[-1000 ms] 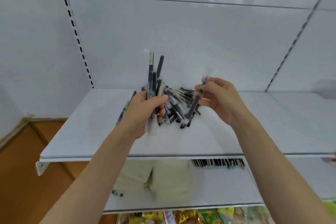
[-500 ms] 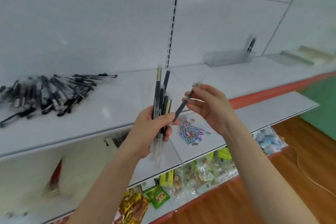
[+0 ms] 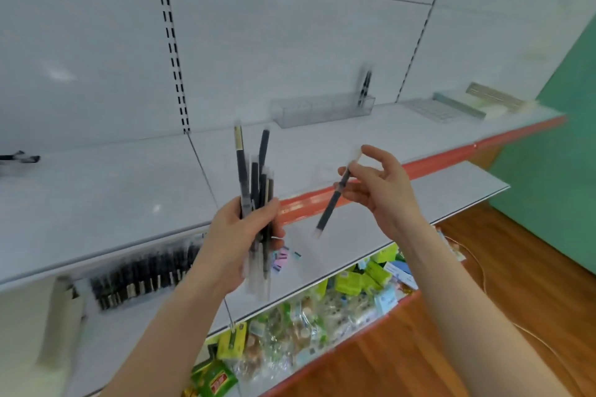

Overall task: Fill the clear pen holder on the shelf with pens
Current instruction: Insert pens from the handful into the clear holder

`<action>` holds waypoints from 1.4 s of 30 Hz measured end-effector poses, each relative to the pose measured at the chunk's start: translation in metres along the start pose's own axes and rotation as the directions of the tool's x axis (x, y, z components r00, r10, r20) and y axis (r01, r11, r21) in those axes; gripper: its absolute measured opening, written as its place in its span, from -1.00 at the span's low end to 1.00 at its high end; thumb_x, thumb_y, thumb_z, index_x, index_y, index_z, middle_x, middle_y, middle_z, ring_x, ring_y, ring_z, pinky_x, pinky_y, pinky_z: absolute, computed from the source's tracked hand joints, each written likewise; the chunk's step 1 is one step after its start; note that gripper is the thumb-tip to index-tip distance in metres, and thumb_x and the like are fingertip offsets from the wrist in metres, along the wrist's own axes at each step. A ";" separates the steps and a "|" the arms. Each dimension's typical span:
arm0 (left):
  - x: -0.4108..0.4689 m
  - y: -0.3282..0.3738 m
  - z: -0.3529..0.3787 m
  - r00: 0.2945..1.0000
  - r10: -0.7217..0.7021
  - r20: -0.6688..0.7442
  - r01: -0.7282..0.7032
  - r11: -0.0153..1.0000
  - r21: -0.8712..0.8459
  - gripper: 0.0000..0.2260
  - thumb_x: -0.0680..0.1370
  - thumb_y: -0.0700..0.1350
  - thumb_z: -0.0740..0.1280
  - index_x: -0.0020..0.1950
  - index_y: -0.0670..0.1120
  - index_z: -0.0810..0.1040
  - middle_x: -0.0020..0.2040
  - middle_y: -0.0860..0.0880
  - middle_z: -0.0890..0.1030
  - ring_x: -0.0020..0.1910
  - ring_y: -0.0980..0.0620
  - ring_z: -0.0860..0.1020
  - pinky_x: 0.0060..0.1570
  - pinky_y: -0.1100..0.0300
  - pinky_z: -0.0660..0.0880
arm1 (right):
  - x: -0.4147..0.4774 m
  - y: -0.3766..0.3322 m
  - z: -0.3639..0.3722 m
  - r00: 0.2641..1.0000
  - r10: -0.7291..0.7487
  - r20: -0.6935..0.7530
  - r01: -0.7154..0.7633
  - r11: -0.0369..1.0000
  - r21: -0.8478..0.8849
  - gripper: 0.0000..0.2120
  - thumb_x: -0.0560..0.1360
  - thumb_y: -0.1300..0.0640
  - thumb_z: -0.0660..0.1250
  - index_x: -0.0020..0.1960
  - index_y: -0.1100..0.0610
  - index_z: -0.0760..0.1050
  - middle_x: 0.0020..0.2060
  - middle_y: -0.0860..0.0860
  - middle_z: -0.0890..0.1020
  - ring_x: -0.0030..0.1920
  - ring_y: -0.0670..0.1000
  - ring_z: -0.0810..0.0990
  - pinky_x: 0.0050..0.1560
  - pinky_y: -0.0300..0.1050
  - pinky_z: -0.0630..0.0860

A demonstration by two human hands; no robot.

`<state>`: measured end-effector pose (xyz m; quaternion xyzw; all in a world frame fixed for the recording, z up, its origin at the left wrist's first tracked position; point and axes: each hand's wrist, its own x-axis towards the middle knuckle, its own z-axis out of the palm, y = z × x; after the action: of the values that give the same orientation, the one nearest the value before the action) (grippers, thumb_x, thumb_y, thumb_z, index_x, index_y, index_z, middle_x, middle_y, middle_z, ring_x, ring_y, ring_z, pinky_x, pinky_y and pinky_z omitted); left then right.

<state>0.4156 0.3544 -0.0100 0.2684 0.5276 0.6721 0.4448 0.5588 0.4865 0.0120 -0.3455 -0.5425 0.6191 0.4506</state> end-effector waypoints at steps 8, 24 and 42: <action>0.105 0.018 0.053 0.996 -0.015 -0.085 -0.009 0.963 -0.271 -0.92 0.53 -0.26 0.29 -0.18 -0.17 0.48 -0.39 -0.05 0.49 -0.52 0.09 0.48 -0.49 0.27 0.50 | 0.117 -0.006 -0.053 0.990 -0.004 -0.139 -0.014 0.992 -0.128 -0.80 0.46 0.25 0.30 0.03 0.05 0.39 -0.13 0.12 0.64 -0.43 0.04 0.63 -0.36 -0.21 0.56; 0.235 0.012 0.150 0.993 -0.032 -0.117 -0.008 0.946 -0.325 -0.87 0.55 -0.31 0.22 -0.19 -0.22 0.48 -0.33 -0.11 0.52 -0.43 0.07 0.57 -0.39 0.20 0.58 | 0.336 -0.033 -0.131 0.871 -0.368 -0.326 0.292 0.920 -0.261 -0.79 0.52 0.20 0.24 0.14 0.07 0.36 -0.10 0.11 0.57 -0.41 -0.11 0.62 -0.18 -0.18 0.59; 0.298 -0.014 0.253 0.892 0.035 -0.450 -0.203 0.922 -0.330 -0.93 0.53 -0.32 0.24 -0.14 -0.24 0.48 -0.31 -0.11 0.56 -0.40 0.07 0.60 -0.35 0.19 0.60 | 0.464 -0.045 -0.148 0.782 -0.489 0.387 0.616 0.703 -0.355 -0.80 0.53 0.21 0.22 0.13 0.04 0.46 -0.30 -0.12 0.57 -0.30 -0.02 0.62 -0.09 -0.08 0.57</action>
<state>0.4930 0.7367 0.0197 0.0551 0.4603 0.8282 0.3150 0.5378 0.9724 0.0587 -0.1765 -0.8075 0.3456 0.4442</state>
